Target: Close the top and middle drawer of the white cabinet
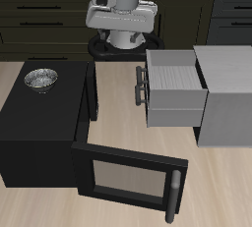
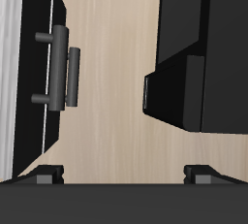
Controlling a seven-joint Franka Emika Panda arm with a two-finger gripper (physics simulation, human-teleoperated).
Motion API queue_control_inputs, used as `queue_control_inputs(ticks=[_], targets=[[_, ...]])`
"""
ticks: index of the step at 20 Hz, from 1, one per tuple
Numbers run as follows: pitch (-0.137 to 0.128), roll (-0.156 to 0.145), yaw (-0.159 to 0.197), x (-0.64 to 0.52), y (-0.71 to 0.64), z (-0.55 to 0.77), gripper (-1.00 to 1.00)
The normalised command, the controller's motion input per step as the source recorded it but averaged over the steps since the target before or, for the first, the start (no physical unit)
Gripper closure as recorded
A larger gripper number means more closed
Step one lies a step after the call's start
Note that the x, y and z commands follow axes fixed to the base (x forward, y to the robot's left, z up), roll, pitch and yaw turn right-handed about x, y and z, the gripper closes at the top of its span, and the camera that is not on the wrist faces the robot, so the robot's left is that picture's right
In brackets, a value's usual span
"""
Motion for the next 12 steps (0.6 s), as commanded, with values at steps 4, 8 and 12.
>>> queue_control_inputs(ticks=[4, 8, 12], targets=[[-0.011, -0.017, 0.081, 0.05, -0.09, 0.07, -1.0], [-0.007, 0.041, 0.154, 0.09, -0.03, 0.04, -1.0], [0.013, -0.012, 0.132, 0.2, -0.12, 0.08, -1.0]])
